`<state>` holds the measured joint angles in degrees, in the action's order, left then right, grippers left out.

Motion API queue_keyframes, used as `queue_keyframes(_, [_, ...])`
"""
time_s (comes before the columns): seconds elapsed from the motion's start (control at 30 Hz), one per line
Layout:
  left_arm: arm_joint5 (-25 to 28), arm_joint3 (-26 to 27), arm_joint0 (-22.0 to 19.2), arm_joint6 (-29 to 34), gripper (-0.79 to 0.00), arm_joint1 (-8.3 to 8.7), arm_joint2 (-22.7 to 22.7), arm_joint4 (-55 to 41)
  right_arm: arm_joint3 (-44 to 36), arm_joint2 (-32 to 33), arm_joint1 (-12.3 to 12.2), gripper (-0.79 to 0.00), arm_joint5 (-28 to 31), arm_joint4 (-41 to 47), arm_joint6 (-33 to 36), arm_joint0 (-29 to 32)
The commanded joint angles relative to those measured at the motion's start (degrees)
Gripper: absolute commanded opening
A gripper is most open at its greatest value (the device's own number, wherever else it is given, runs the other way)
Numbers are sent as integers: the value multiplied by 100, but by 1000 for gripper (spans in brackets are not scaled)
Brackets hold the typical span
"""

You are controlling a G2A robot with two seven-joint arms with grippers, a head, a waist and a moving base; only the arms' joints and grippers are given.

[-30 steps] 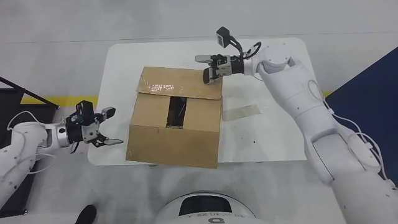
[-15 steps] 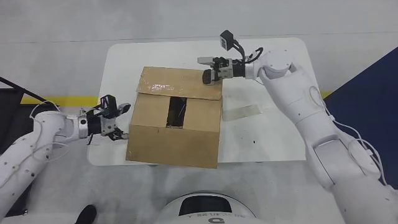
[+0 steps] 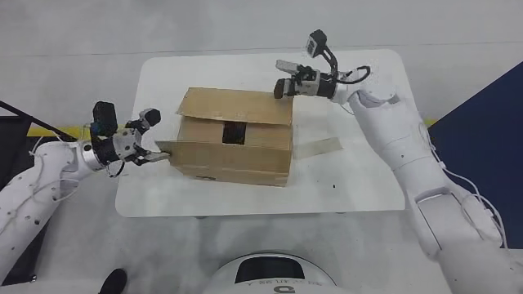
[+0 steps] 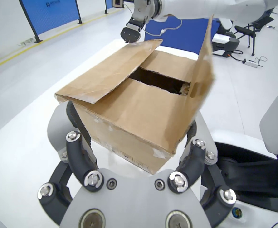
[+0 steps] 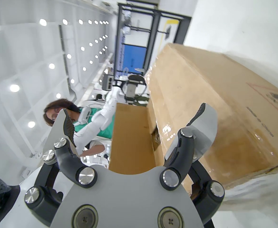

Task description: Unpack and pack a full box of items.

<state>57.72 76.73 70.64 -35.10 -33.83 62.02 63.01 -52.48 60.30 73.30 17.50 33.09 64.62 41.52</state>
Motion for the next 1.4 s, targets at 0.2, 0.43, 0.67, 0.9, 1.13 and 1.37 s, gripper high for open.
queue_keyframes(0.2, [-454,-146,-669,1104,0,-291,-271,-1088,-412,660,-173,0,416,385,-22,605])
queue_keyframes(0.43, [-767,-514,-1296,2409,0,-576,-688,-1750,-722,857,-263,0,280,152,-149,886])
queue_keyframes(0.67, [-886,-854,-1707,2916,0,-839,-1072,-1559,-1080,1040,-343,0,150,-16,-250,1143])
queue_keyframes(0.9, [-1112,-935,-1826,2882,0,-1013,-1255,-1096,-1280,1084,-377,0,48,-180,-358,1244])
queue_keyframes(1.13, [-1121,-1152,-1904,3100,0,-1117,-1255,-1205,-1345,1040,-397,0,-295,-341,-343,1222])
queue_keyframes(1.37, [-1070,-1161,-1999,3348,0,-1224,-1258,-1425,-1345,1040,-397,0,-295,-341,-343,1222])
